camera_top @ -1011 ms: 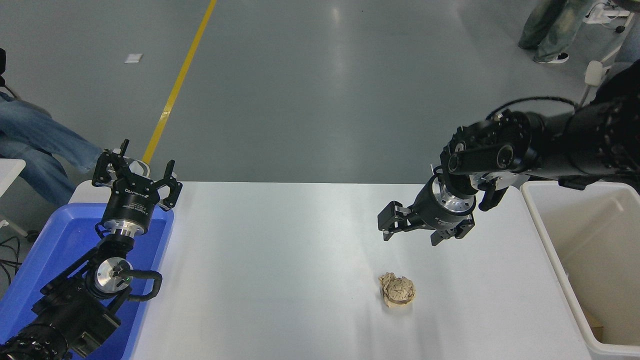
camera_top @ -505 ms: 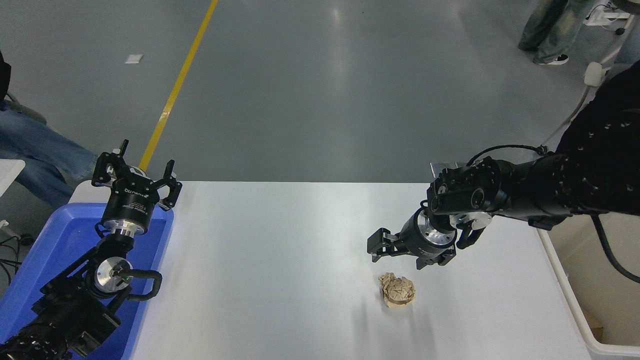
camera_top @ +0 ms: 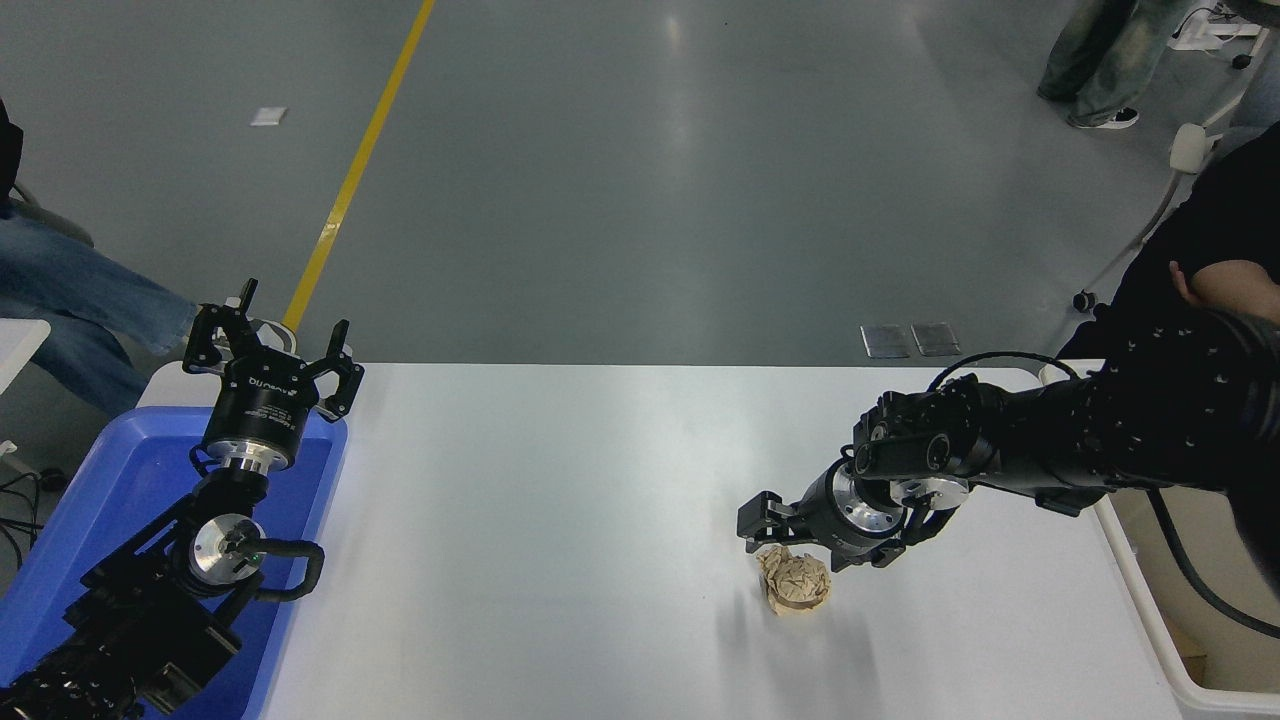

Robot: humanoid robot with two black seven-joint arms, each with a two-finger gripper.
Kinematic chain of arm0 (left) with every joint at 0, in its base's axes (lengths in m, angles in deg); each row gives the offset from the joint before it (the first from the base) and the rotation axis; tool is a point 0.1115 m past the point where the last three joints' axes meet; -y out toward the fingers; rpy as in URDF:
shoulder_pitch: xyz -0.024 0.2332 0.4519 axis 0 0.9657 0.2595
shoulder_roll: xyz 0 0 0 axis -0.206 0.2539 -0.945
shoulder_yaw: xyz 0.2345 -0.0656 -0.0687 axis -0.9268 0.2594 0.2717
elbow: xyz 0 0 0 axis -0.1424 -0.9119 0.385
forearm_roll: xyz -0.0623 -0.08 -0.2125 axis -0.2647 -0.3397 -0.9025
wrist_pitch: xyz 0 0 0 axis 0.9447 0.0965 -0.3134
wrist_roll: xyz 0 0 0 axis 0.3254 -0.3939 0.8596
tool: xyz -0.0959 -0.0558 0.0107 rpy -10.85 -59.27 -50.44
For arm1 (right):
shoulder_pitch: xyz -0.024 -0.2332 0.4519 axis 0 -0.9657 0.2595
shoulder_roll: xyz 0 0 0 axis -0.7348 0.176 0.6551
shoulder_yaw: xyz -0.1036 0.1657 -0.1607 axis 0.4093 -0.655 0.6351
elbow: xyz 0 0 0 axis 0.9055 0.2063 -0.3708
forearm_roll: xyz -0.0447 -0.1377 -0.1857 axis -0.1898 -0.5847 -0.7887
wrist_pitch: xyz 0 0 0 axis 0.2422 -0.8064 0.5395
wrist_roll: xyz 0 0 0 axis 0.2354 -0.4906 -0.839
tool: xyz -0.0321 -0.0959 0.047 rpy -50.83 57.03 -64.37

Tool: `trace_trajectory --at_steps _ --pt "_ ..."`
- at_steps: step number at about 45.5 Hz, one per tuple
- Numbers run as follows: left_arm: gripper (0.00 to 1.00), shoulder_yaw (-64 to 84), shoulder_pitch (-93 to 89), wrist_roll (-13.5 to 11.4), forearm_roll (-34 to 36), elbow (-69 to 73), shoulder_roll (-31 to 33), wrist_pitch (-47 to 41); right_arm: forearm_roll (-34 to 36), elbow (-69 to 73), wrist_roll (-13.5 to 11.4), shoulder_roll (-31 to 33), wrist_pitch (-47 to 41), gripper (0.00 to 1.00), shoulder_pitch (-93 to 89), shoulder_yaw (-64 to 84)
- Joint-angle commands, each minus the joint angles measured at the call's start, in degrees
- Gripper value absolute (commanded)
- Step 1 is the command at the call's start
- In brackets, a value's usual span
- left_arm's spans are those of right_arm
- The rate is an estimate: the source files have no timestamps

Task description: Pick up paper ball place in dustbin

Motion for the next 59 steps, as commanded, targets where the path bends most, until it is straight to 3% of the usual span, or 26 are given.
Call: trace_trajectory --at_steps 1,15,24,28,32,34,37,59 --pt "0.98 0.0 0.0 0.0 0.0 0.0 0.0 -0.1 -0.1 -1.1 0.0 0.0 0.6 1.0 -2.1 0.0" --pt "0.98 0.0 0.0 0.0 0.0 0.0 0.0 0.0 -0.1 -2.8 0.0 0.0 1.6 1.0 -4.8 0.0" --pt "0.98 0.0 0.0 0.0 0.0 0.0 0.0 0.0 -0.1 -2.4 0.2 0.0 6.9 0.96 -5.8 0.4" --pt "0.98 0.0 0.0 0.0 0.0 0.0 0.0 0.0 -0.4 -2.2 0.1 0.0 7.2 0.74 -5.8 0.9" --pt "0.98 0.0 0.0 0.0 0.0 -0.1 0.0 0.0 -2.5 -1.8 0.1 0.0 7.2 0.3 -5.5 1.0" --pt "0.98 0.0 0.0 0.0 0.0 0.0 0.0 0.0 -4.0 -1.7 0.1 0.0 7.2 0.14 -5.3 1.1" --pt "0.98 0.0 0.0 0.0 0.0 0.0 0.0 0.0 -4.8 -1.6 0.1 0.0 7.2 0.0 -5.0 1.1" --pt "0.98 0.0 0.0 0.0 0.0 0.0 0.0 0.0 -5.1 3.2 0.1 0.5 6.6 0.0 5.0 4.6"
